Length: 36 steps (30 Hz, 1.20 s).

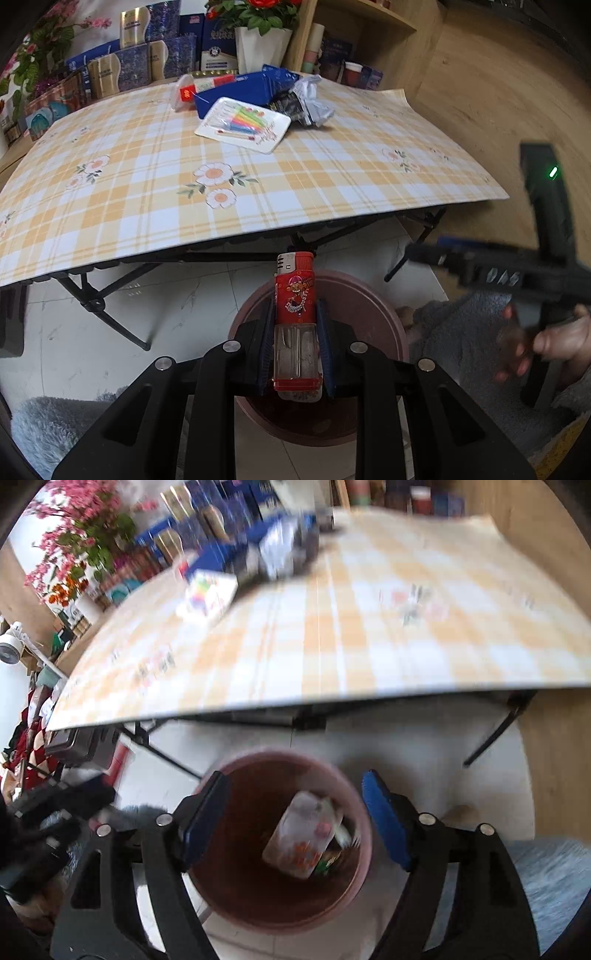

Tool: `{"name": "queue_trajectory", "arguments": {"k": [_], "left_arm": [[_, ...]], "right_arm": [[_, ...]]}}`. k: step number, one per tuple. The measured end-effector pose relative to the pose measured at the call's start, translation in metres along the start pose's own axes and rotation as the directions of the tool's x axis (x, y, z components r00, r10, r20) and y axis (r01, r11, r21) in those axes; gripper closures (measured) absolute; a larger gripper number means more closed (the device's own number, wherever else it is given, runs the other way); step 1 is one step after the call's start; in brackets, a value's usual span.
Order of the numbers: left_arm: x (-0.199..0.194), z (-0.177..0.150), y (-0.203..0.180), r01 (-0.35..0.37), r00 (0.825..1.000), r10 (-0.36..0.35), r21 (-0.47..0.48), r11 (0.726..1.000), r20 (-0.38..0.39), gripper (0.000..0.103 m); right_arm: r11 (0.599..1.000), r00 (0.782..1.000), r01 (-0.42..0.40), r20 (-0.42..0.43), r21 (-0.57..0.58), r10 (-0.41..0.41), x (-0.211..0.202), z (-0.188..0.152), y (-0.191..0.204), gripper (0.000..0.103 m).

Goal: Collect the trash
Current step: 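Carry the lighter and wrapper down over the brown bin and open both tools, then raise both tools back up to the table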

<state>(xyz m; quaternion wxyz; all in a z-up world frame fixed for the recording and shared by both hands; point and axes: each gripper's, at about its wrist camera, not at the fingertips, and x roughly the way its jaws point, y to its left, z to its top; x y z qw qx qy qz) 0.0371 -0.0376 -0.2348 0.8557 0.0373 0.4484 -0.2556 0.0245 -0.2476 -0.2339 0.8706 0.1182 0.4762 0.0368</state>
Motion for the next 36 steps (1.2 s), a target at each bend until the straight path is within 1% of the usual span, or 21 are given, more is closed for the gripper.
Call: {"name": "queue_trajectory", "arguments": {"k": [4,7,12,14,20,25,27,29,33,35,36], "left_arm": [[0.017,-0.005,-0.006,0.005,0.998,-0.003,0.031,0.999,-0.058,0.081],[0.029,-0.009,-0.006,0.004,0.995,-0.001,0.033,0.999,-0.103,0.081],[0.048,-0.015,-0.002,-0.011,0.982,0.016,0.027,1.0,-0.187,0.081],[0.052,-0.018,-0.002,-0.014,0.978,0.019,0.028,1.0,-0.209,0.081],[0.055,-0.02,-0.004,-0.023,0.974,0.032,0.042,0.999,-0.223,0.081],[0.055,-0.019,-0.002,-0.025,0.973,0.032,0.035,0.999,-0.229,0.081],[0.054,-0.018,-0.002,-0.02,0.974,0.027,0.034,0.999,-0.223,0.077],[0.051,-0.017,-0.002,-0.017,0.978,0.024,0.034,0.999,-0.208,0.061],[0.04,-0.012,-0.002,-0.014,0.988,0.018,0.024,1.0,-0.155,0.044],[0.031,-0.008,0.0,-0.014,0.994,0.015,0.003,1.0,-0.106,0.031],[0.027,-0.006,0.002,-0.018,0.996,0.017,-0.007,1.0,-0.084,0.028]], "right_arm": [[1.0,0.995,0.017,0.1,-0.026,-0.015,-0.022,0.009,0.001,0.018],[0.999,0.991,0.026,0.136,-0.04,-0.021,-0.03,0.013,0.0,0.016],[0.999,0.989,0.025,0.148,-0.03,-0.02,-0.033,0.014,-0.002,0.015],[0.999,0.989,0.023,0.15,-0.025,-0.019,-0.034,0.014,-0.002,0.015],[0.999,0.989,0.023,0.15,-0.024,-0.02,-0.034,0.014,-0.001,0.015],[1.0,0.988,0.023,0.153,-0.019,-0.02,-0.036,0.014,-0.001,0.015],[1.0,0.988,0.024,0.154,-0.016,-0.021,-0.036,0.014,-0.001,0.015],[1.0,0.988,0.023,0.155,-0.014,-0.021,-0.036,0.014,-0.001,0.014],[1.0,0.987,0.023,0.161,-0.012,-0.02,-0.037,0.016,-0.003,0.012],[1.0,0.986,0.025,0.168,-0.012,-0.022,-0.038,0.017,-0.003,0.01],[1.0,0.985,0.025,0.17,-0.013,-0.023,-0.039,0.018,-0.003,0.009]]}}
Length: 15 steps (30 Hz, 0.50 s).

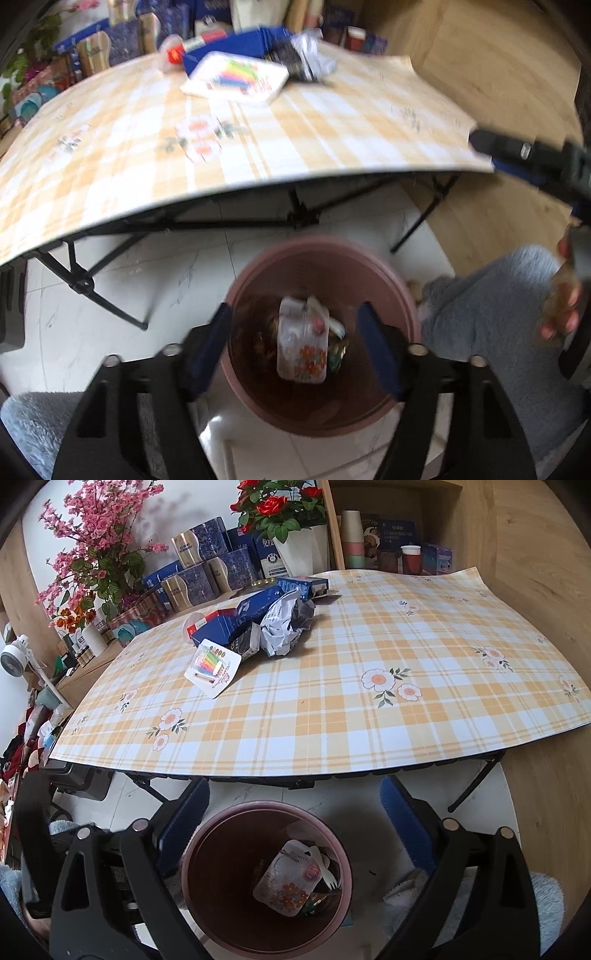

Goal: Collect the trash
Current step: 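Raise both tools back up to the table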

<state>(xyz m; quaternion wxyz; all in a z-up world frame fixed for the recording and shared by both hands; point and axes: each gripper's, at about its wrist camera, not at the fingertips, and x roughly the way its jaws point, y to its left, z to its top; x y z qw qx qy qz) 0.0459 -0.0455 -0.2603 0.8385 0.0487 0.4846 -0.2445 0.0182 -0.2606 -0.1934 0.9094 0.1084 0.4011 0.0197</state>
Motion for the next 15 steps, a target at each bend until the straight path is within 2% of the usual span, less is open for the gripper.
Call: {"name": "queue_trajectory", "arguments": {"k": [5,7,11,15], "left_arm": [[-0.028,0.015,0.013,-0.03,0.989,0.038,-0.057,0.998,0.139,0.013],[-0.04,0.023,0.016,-0.056,0.98,0.067,-0.062,0.997,0.188,0.01],[-0.064,0.043,0.03,-0.111,0.949,0.13,-0.083,0.99,0.285,0.007],[-0.081,0.058,0.047,-0.126,0.927,0.161,-0.122,0.984,0.339,0.006]], "right_arm": [[0.999,0.999,0.023,0.031,-0.026,-0.022,-0.004,0.009,-0.002,0.006],[0.998,0.998,0.039,0.048,-0.045,-0.037,-0.006,0.014,-0.001,0.006],[0.995,0.995,0.061,0.085,-0.073,-0.055,-0.011,0.026,-0.002,0.006],[0.993,0.992,0.073,0.114,-0.091,-0.063,-0.016,0.042,-0.005,0.006]]}}
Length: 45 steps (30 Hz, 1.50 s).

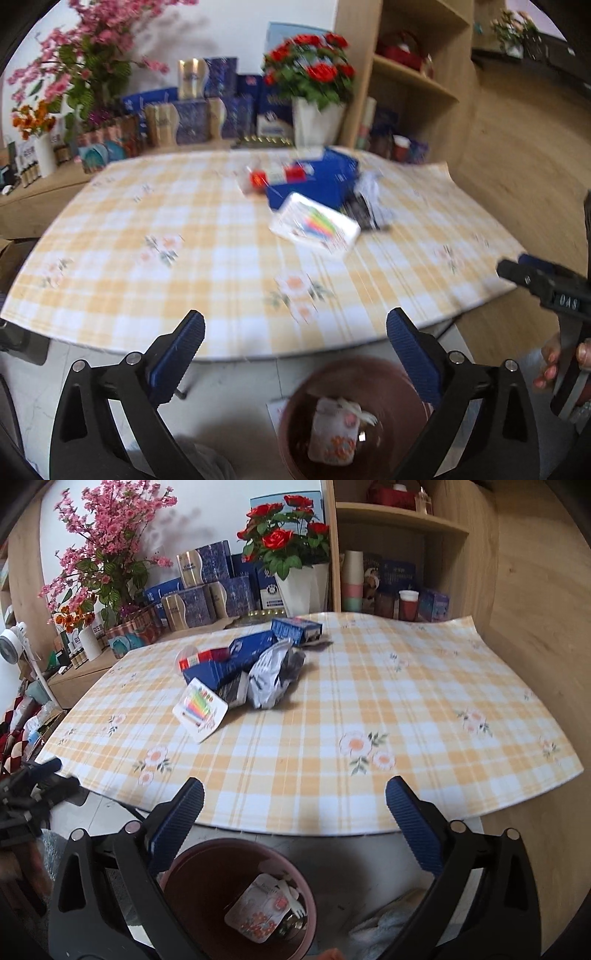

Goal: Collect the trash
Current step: 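Raise both tools back up to the table, then grasp the clear plastic lid with the left tool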

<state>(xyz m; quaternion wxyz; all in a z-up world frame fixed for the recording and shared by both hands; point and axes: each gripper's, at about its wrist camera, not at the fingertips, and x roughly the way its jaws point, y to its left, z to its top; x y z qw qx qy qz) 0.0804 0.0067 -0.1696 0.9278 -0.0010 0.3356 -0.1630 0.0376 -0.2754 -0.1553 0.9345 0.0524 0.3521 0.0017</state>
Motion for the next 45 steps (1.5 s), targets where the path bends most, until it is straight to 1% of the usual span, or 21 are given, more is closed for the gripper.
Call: {"name": "queue_trajectory", "arguments": {"k": [2,7,10,14,17,22,25,27,30,31,32,33,35,38,41,45], "left_arm": [[-0.002,0.009,0.009,-0.015,1.0,0.015,-0.017,1.0,0.02,0.006],[-0.003,0.027,0.029,-0.041,0.998,0.043,-0.046,0.998,0.045,0.006],[-0.001,0.038,0.04,-0.049,0.997,0.052,-0.055,0.997,0.054,0.006],[0.005,0.049,0.052,-0.049,0.997,0.052,-0.066,0.997,0.048,0.006],[0.015,0.056,0.057,-0.046,0.998,0.049,-0.077,0.996,0.034,0.006],[0.039,0.067,0.059,-0.01,1.0,0.01,-0.098,0.995,0.005,0.006],[0.06,0.077,0.059,0.025,0.999,-0.028,-0.128,0.992,-0.024,0.006],[0.076,0.086,0.06,0.049,0.998,-0.056,-0.152,0.987,-0.041,0.006],[0.099,0.106,0.065,0.06,0.997,-0.067,-0.16,0.985,-0.041,0.007],[0.109,0.115,0.067,0.061,0.997,-0.068,-0.16,0.985,-0.039,0.008],[0.116,0.122,0.068,0.062,0.997,-0.069,-0.158,0.985,-0.039,0.013],[0.126,0.13,0.069,0.065,0.996,-0.072,-0.15,0.987,-0.045,0.017],[0.148,0.147,0.072,0.065,0.995,-0.074,-0.13,0.989,-0.066,0.032],[0.181,0.168,0.074,0.067,0.993,-0.078,-0.111,0.992,-0.091,0.045],[0.204,0.179,0.073,0.079,0.99,-0.088,-0.087,0.993,-0.106,0.051],[0.232,0.188,0.072,0.072,0.987,-0.082,-0.074,0.995,-0.141,0.051]], "right_arm": [[1.0,1.0,0.003,0.006,-0.004,-0.003,0.0,0.006,-0.002,0.006],[0.999,0.999,-0.03,0.019,0.016,0.03,0.003,0.022,-0.013,0.006],[0.999,0.999,-0.019,0.035,0.027,0.018,0.006,0.03,-0.019,0.006],[0.999,0.999,0.006,0.046,0.034,-0.008,0.017,0.04,-0.028,0.006],[0.999,0.999,-0.003,0.042,0.044,0.001,0.027,0.045,-0.034,0.006],[0.999,1.0,-0.014,0.008,0.039,0.014,0.052,0.052,-0.037,0.006],[1.0,1.0,0.012,-0.006,0.01,-0.012,0.064,0.056,-0.033,0.006],[1.0,1.0,0.023,-0.013,-0.008,-0.023,0.073,0.058,-0.03,0.006],[1.0,0.999,0.019,-0.031,-0.007,-0.019,0.088,0.064,-0.03,0.006],[1.0,0.999,0.018,-0.036,-0.005,-0.018,0.091,0.066,-0.031,0.006],[1.0,0.999,0.017,-0.042,-0.002,-0.017,0.097,0.068,-0.032,0.006],[1.0,0.999,0.019,-0.046,0.0,-0.019,0.101,0.07,-0.033,0.006],[1.0,0.998,0.014,-0.058,0.003,-0.014,0.111,0.074,-0.034,0.006],[1.0,0.998,0.0,-0.063,-0.001,0.0,0.121,0.081,-0.035,0.006],[1.0,0.998,-0.015,-0.064,-0.003,0.015,0.127,0.086,-0.036,0.006],[1.0,0.997,-0.016,-0.069,-0.008,0.016,0.134,0.094,-0.035,0.006]]}}
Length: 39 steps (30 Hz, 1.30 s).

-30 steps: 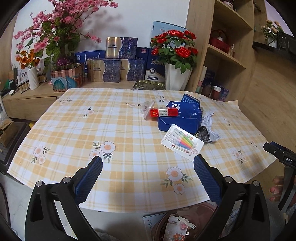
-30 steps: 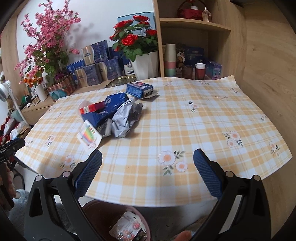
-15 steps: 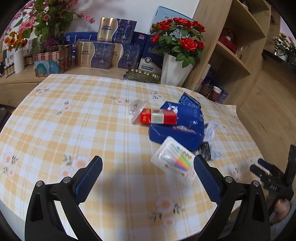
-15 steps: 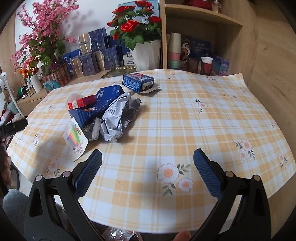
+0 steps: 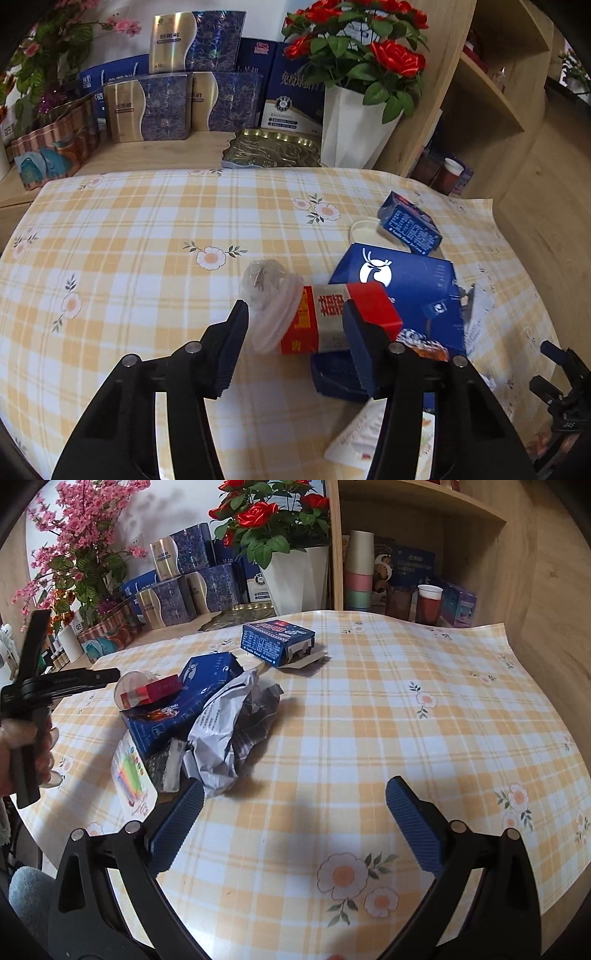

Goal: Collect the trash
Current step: 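Grasp the clear plastic lid with the left tool, then grasp the red Double Happiness cigarette pack with the right tool while the left tool holds the lid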

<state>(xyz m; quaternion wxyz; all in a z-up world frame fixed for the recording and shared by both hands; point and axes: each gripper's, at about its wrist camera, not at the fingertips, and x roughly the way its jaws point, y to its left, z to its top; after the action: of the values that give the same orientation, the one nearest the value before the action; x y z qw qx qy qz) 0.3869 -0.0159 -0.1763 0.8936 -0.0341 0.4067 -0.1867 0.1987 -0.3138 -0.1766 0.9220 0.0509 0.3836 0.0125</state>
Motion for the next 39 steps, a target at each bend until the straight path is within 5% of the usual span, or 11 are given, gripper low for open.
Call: {"name": "queue_trajectory", "arguments": {"k": [3,5,8,21,29,32,39], "left_arm": [[0.018,0.006,0.008,0.01,1.0,-0.011,-0.043,0.999,-0.028,0.058],[0.025,0.007,0.013,0.016,0.999,-0.018,-0.066,0.998,-0.043,0.079],[0.023,0.006,0.016,0.036,0.999,-0.039,-0.079,0.996,-0.036,0.094],[-0.061,-0.025,0.04,0.062,0.997,-0.059,-0.075,0.995,0.05,0.095],[-0.102,-0.059,0.062,0.052,0.995,-0.044,-0.088,0.995,0.089,0.095],[-0.112,-0.068,0.071,0.053,0.994,-0.042,-0.103,0.993,0.102,0.095],[-0.117,-0.077,0.079,0.057,0.993,-0.044,-0.122,0.991,0.107,0.095]], "right_arm": [[1.0,1.0,-0.026,-0.005,0.012,0.026,0.002,0.006,0.0,0.006],[0.999,0.999,-0.035,-0.008,0.009,0.035,0.003,0.01,0.002,0.006],[0.999,0.999,-0.038,-0.01,-0.002,0.038,0.003,0.015,0.007,0.006],[0.986,0.982,-0.161,-0.102,-0.045,0.156,0.031,0.085,0.094,0.006],[0.876,0.966,-0.171,-0.252,-0.451,0.059,0.116,0.124,0.183,0.008],[0.857,0.951,-0.179,-0.309,-0.484,0.024,0.146,0.125,0.195,0.022],[0.864,0.919,-0.18,-0.395,-0.47,-0.024,0.18,0.121,0.201,0.028]]}}
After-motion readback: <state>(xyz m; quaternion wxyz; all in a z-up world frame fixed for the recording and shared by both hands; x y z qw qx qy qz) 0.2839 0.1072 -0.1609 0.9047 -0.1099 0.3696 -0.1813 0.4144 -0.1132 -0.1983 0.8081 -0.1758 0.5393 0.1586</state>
